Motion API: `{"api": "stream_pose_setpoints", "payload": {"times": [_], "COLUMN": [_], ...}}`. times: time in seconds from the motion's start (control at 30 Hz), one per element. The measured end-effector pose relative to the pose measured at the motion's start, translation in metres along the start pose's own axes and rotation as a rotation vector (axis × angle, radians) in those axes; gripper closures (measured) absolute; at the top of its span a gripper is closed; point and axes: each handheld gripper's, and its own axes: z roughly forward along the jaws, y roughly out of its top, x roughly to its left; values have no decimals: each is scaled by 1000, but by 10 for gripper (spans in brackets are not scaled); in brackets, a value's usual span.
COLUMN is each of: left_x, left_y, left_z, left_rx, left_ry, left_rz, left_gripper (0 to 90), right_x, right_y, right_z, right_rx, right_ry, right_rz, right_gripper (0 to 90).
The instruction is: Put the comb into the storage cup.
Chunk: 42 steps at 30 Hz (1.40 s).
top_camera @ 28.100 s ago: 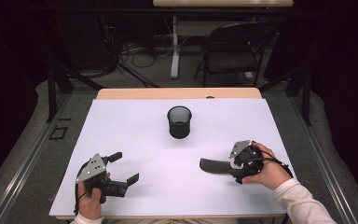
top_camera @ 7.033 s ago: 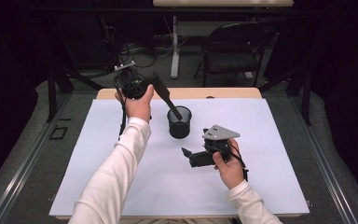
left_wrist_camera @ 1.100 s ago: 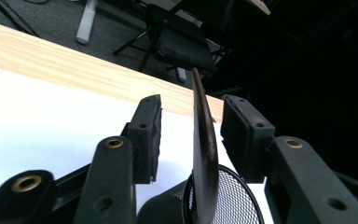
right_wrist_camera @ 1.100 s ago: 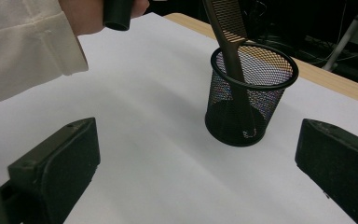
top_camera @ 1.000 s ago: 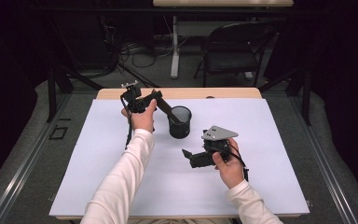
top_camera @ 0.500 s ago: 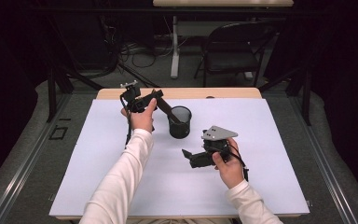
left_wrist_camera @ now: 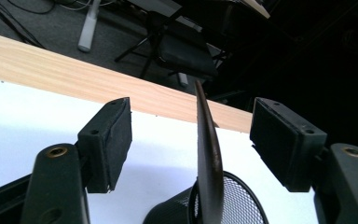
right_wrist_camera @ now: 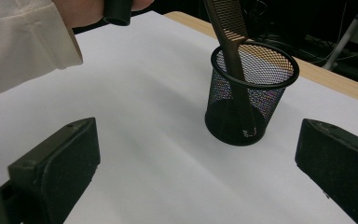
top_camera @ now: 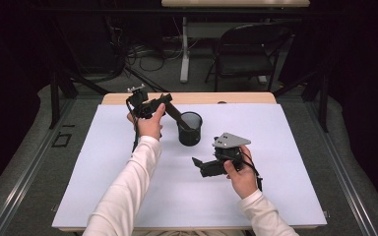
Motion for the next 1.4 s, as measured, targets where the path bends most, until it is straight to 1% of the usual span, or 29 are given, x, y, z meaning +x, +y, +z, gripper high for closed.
{"api": "stream_pose_setpoints", "payload": {"times": [0.23, 0.33, 0.53, 0.6, 0.8, 0.83, 0.93, 1.1, 1.23, 1.4], "left_x": [1, 1, 1, 1, 1, 2, 1, -3, -6, -9], "left_y": [1, 2, 5, 6, 8, 9, 10, 11, 11, 12], "left_z": [-2, -3, -7, -9, -13, -14, -16, -20, -23, -27], "left_rx": [4, -2, -8, -13, -19, -16, -19, -16, -21, -21], "left_ry": [6, 3, 5, 5, -2, -2, -10, -5, -10, 4], "left_rz": [10, 14, 36, 34, 39, 48, 46, 109, 143, 215], "left_gripper": [265, 265, 265, 265, 266, 266, 279, 282, 287, 288], "right_x": [0, 0, 1, 1, 1, 1, 1, 1, 1, 1], "right_y": [0, 0, 0, 0, 0, -1, -1, -1, -1, -1], "right_z": [0, 0, 1, 1, 1, 1, 2, 1, 1, 2], "right_rx": [1, 1, 6, 8, 8, 8, 8, 9, 8, 11], "right_ry": [-1, -2, -1, -2, -2, -3, -3, -4, -5, -6], "right_rz": [-1, -3, -6, -8, -9, -9, -8, -9, -10, -11], "right_gripper": [0, 0, 0, 0, 0, 0, 0, 0, 0, 0]}}
